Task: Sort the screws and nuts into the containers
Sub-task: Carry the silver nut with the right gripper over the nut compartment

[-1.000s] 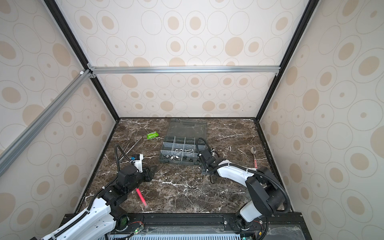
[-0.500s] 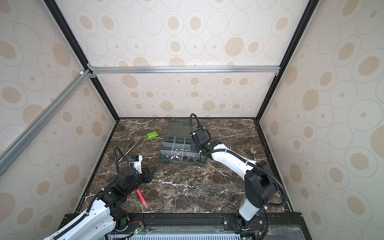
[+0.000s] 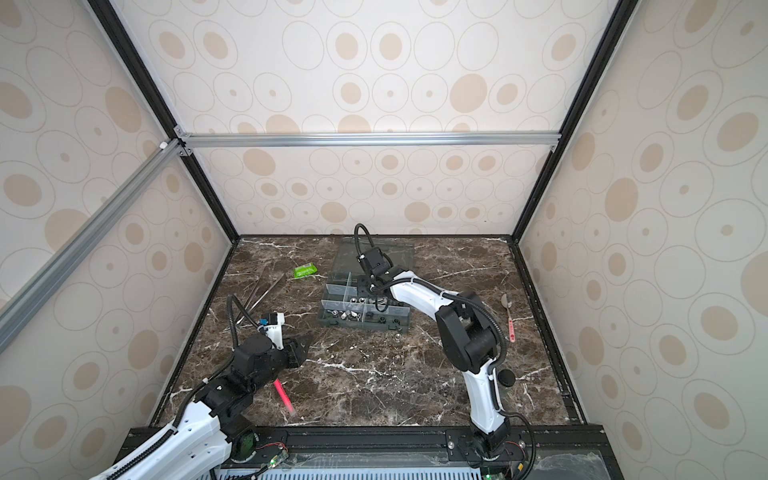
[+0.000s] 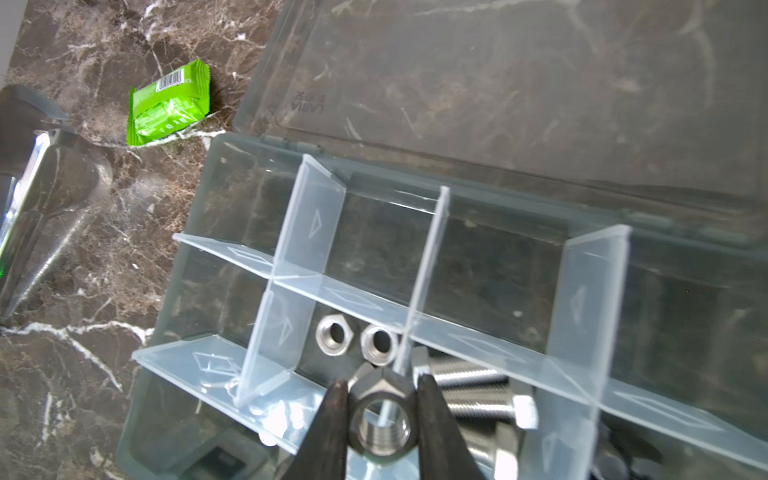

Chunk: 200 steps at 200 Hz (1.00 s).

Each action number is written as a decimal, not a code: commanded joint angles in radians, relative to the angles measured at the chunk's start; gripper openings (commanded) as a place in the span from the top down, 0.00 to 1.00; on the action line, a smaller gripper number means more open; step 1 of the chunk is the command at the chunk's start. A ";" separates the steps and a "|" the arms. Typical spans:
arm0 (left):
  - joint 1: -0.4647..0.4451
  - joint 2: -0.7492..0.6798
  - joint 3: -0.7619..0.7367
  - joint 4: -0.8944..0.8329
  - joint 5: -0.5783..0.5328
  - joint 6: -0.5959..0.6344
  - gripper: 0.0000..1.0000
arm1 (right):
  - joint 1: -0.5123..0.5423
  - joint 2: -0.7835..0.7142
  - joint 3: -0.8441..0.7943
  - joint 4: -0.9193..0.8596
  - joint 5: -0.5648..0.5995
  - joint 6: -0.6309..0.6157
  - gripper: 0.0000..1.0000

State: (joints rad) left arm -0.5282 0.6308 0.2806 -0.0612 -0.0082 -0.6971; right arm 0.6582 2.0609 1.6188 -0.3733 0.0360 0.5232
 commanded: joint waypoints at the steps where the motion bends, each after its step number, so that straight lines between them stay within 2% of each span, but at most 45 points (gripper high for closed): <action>1: 0.008 -0.012 0.002 0.012 0.000 -0.023 0.53 | 0.014 0.026 0.045 0.009 -0.031 0.024 0.73; 81: 0.008 -0.011 -0.003 0.020 0.019 -0.042 0.53 | 0.035 0.064 0.049 0.028 -0.057 0.057 0.71; 142: 0.007 -0.017 -0.001 0.015 0.017 -0.041 0.53 | 0.038 0.058 0.051 0.021 -0.062 0.058 0.58; 200: 0.007 -0.019 0.003 0.025 0.017 -0.042 0.53 | 0.038 0.029 0.035 0.013 -0.064 0.054 0.55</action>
State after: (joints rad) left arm -0.5282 0.6224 0.2733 -0.0582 0.0128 -0.7193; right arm 0.6891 2.1098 1.6531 -0.3515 -0.0269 0.5781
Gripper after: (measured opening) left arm 0.468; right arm 0.443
